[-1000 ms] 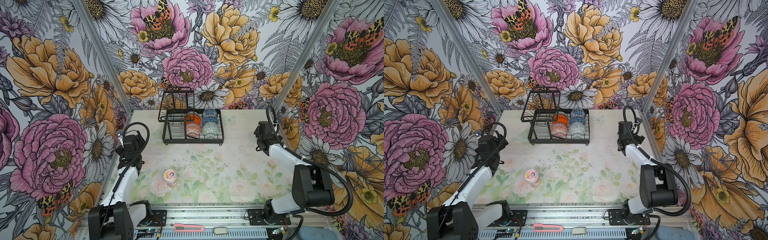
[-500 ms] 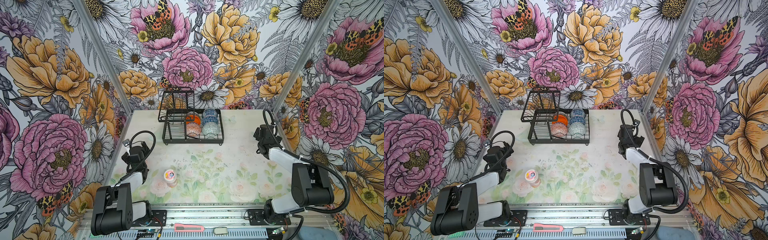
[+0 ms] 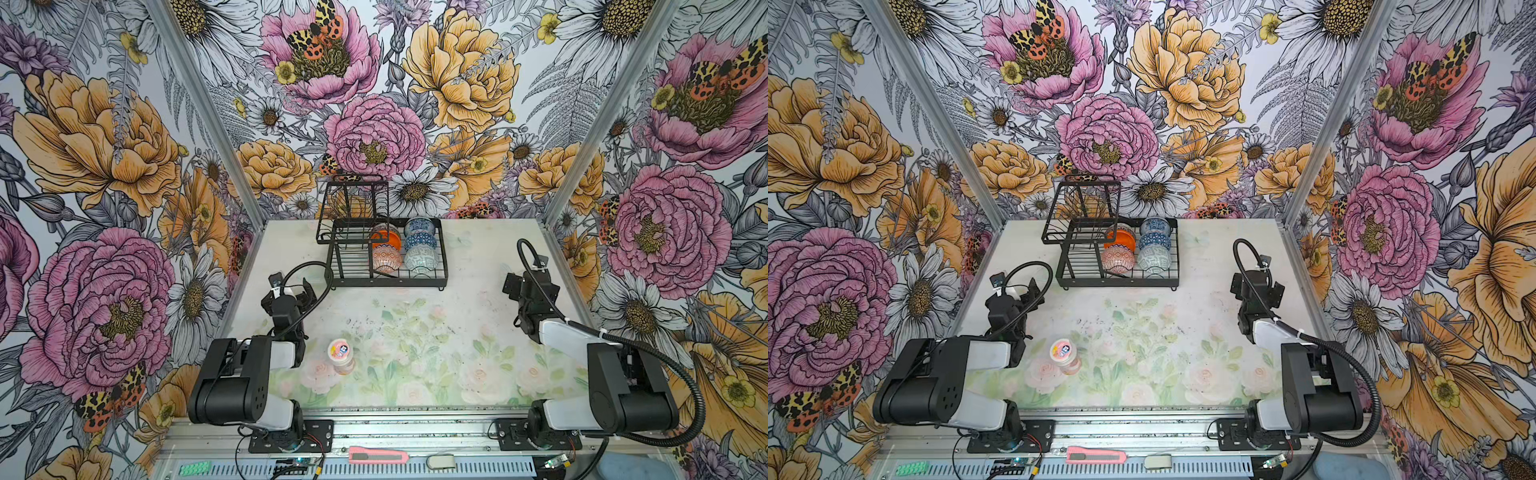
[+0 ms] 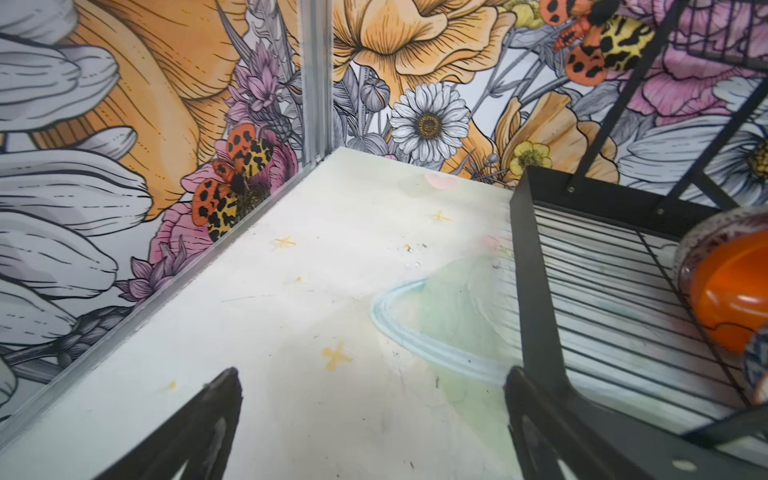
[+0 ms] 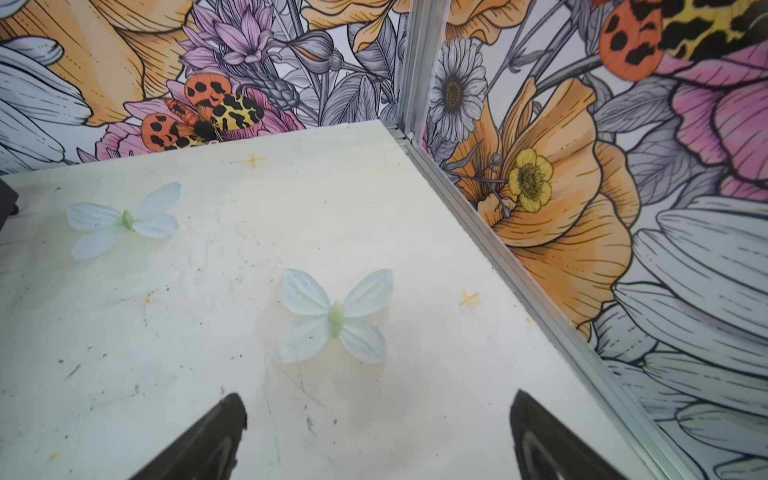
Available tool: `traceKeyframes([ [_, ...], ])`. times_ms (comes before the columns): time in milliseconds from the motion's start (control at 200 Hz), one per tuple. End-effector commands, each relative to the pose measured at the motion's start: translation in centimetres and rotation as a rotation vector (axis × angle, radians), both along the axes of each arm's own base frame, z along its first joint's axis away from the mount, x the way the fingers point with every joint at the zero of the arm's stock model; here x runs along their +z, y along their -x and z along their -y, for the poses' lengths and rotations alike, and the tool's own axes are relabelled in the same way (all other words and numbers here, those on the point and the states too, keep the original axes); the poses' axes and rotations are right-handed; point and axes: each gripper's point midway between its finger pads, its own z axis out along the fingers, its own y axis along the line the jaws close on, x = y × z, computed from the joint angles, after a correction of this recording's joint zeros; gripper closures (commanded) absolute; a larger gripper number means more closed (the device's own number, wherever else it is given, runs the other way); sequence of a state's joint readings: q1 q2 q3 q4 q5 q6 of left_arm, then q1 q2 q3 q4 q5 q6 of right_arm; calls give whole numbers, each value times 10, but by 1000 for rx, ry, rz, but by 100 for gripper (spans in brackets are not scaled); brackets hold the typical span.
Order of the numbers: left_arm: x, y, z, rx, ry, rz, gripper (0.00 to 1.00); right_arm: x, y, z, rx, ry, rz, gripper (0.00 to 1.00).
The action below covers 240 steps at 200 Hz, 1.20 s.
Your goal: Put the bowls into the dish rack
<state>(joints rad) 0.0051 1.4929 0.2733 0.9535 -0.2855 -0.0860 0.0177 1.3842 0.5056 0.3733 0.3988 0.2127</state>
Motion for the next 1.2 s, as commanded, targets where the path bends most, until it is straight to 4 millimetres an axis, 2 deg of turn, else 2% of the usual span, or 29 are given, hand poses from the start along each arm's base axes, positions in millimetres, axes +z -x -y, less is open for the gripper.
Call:
traceKeyframes([
  [0, 22, -9, 12, -48, -63, 103, 1, 19, -4, -2, 15, -23, 107, 0],
  [130, 15, -29, 19, -95, -71, 11, 1, 18, -11, -3, 33, 0, 115, 0],
  [295, 15, -27, 16, -81, -65, 19, 1, 20, -22, -9, 87, 38, 128, 1],
  [455, 15, -27, 17, -83, -63, 20, 1, 11, -27, -17, 143, 37, 145, 0],
  [595, 15, -28, 17, -83, -63, 20, 1, 11, -22, -22, 171, 34, 185, 1],
  [715, 16, -28, 17, -82, -63, 21, 1, 3, -17, -21, 166, 39, 203, 2],
  [1196, 16, -28, 17, -83, -63, 22, 1, 5, -16, -22, 170, 40, 214, 0],
])
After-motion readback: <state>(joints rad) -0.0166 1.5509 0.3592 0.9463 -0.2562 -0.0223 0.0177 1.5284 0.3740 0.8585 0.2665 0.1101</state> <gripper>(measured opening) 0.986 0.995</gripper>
